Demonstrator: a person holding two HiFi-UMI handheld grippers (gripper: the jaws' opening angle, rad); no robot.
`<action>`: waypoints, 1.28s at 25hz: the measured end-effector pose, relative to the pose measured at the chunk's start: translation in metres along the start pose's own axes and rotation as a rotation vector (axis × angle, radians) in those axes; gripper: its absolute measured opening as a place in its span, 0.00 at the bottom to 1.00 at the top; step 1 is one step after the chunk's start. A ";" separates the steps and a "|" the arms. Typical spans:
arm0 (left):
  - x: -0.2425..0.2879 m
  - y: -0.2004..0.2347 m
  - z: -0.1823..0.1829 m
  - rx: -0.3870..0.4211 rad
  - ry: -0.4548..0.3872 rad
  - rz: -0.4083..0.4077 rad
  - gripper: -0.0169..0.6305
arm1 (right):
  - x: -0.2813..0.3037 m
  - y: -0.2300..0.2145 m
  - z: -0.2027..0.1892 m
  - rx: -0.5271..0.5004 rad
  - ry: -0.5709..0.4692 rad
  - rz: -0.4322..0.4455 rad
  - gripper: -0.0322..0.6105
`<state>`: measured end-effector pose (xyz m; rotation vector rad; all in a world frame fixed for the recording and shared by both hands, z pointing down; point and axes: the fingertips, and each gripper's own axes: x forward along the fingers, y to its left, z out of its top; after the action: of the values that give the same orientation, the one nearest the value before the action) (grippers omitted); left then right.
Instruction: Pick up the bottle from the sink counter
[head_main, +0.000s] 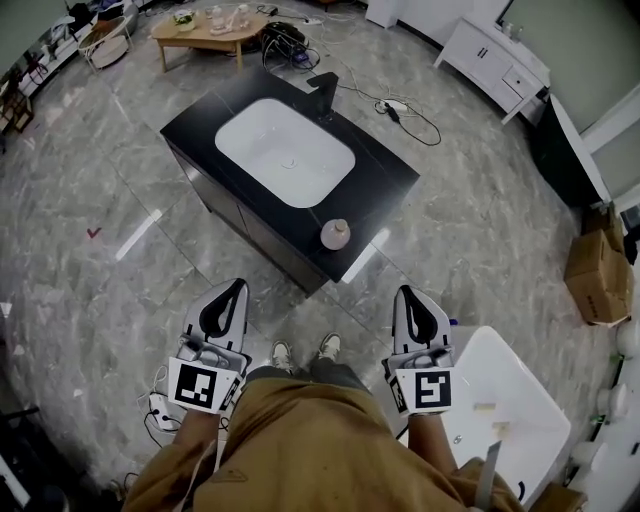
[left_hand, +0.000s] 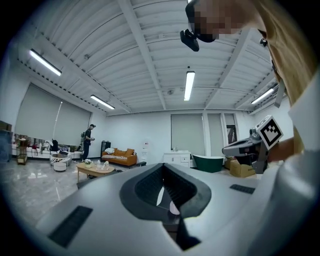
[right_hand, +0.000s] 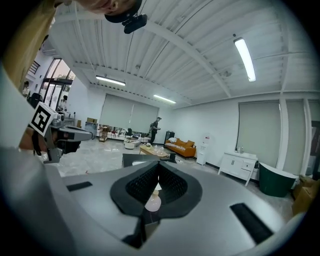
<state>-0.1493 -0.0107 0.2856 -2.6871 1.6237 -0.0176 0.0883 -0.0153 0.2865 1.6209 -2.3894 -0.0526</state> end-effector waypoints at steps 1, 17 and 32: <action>0.002 -0.002 0.001 0.001 0.002 0.012 0.03 | 0.004 -0.002 0.000 -0.004 -0.004 0.014 0.05; 0.050 -0.040 0.006 0.047 0.046 0.055 0.03 | 0.053 -0.039 -0.013 -0.023 -0.021 0.149 0.09; 0.036 -0.022 -0.038 0.028 0.170 0.135 0.03 | 0.129 -0.013 -0.081 -0.040 0.067 0.269 0.25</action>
<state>-0.1135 -0.0320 0.3241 -2.6132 1.8314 -0.2729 0.0737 -0.1302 0.3867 1.2514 -2.5131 0.0032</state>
